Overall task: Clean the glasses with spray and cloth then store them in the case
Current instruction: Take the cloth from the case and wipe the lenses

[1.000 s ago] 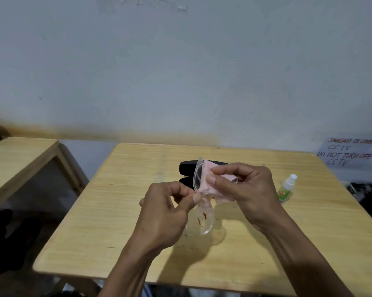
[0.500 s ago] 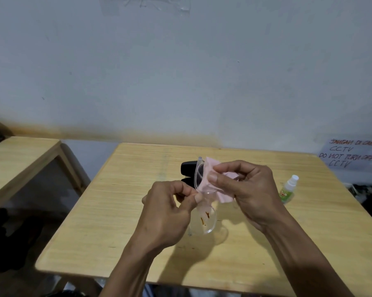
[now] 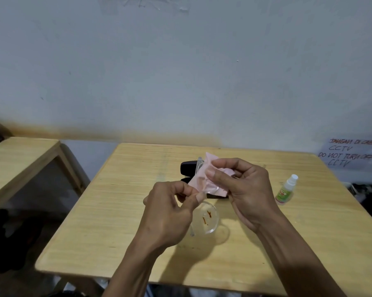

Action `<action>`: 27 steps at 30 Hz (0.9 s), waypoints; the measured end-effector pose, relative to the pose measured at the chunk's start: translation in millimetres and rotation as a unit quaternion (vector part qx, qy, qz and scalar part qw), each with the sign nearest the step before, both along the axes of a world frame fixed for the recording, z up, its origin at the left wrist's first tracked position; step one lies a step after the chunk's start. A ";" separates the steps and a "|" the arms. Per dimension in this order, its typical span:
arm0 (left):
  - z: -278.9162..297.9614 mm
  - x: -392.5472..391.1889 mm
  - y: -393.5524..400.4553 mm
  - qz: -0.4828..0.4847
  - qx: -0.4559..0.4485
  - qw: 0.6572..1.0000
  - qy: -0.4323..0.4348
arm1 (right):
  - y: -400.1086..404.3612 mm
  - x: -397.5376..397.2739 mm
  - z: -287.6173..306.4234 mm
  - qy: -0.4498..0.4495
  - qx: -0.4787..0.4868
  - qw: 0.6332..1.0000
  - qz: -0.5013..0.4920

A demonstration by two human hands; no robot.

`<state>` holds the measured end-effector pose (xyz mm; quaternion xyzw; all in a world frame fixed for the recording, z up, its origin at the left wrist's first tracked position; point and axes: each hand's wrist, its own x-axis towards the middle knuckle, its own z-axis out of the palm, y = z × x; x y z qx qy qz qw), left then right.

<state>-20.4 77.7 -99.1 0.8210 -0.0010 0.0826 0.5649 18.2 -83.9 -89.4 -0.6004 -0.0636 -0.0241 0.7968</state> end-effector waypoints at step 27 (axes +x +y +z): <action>0.8 1.2 -7.0 -0.006 0.007 1.000 0.000 | -3.2 -3.3 7.3 -0.016 -0.066 0.998 -0.005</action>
